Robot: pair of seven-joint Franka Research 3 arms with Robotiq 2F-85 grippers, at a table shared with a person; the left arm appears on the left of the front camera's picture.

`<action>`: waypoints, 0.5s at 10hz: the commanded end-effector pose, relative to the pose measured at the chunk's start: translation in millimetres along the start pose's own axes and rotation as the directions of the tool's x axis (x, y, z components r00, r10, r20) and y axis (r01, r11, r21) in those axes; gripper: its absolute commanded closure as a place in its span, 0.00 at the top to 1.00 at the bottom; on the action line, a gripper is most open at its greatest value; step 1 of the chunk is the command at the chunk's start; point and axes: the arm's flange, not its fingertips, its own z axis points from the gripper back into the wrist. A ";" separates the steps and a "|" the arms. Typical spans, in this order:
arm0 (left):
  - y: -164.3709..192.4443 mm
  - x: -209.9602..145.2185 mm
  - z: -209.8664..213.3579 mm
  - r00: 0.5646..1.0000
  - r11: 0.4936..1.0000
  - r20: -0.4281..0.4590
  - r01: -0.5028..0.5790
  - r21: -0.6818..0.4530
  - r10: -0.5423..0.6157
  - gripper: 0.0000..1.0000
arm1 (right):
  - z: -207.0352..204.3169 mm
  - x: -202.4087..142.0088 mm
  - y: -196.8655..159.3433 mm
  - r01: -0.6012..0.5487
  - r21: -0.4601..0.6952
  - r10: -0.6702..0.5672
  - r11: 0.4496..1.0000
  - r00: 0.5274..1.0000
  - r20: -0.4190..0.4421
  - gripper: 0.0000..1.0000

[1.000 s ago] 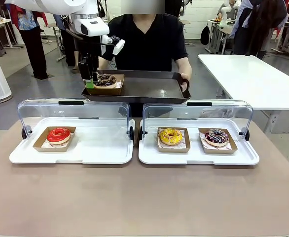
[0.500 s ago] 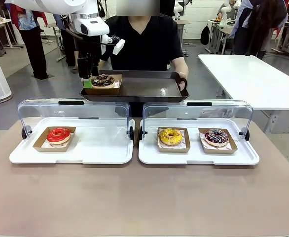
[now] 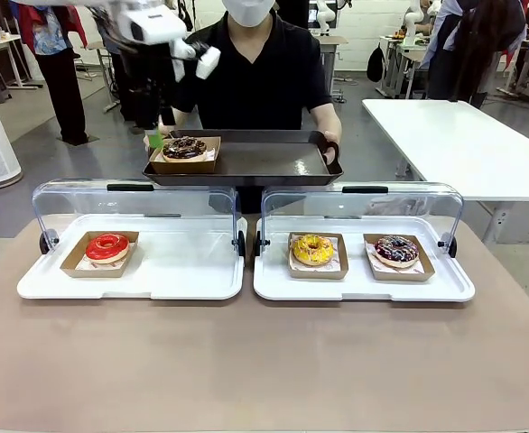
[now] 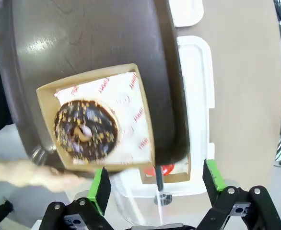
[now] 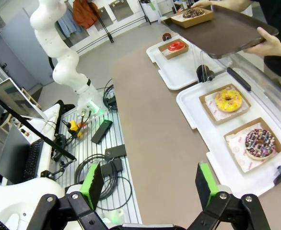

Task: Provide the desired donut to the person.
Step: Place the picked Paper togo box onto the Handle tray extended by the person.

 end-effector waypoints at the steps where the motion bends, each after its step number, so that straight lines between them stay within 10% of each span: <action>1: -85.1 -78.5 10.0 0.996 0.998 0.088 -0.011 0.061 0.006 1.00 | -0.4 0.0 0.7 -0.003 0.007 0.003 1.000 1.000 0.001 1.00; 3: -131.1 -139.5 11.0 0.987 0.995 0.149 -0.069 0.077 0.056 1.00 | -0.4 0.0 0.7 -0.003 0.007 0.003 1.000 1.000 0.001 1.00; 5: -159.5 -204.9 3.2 0.908 0.984 0.403 -0.160 0.072 0.118 1.00 | -0.4 0.0 0.7 -0.003 0.007 0.003 1.000 1.000 0.001 1.00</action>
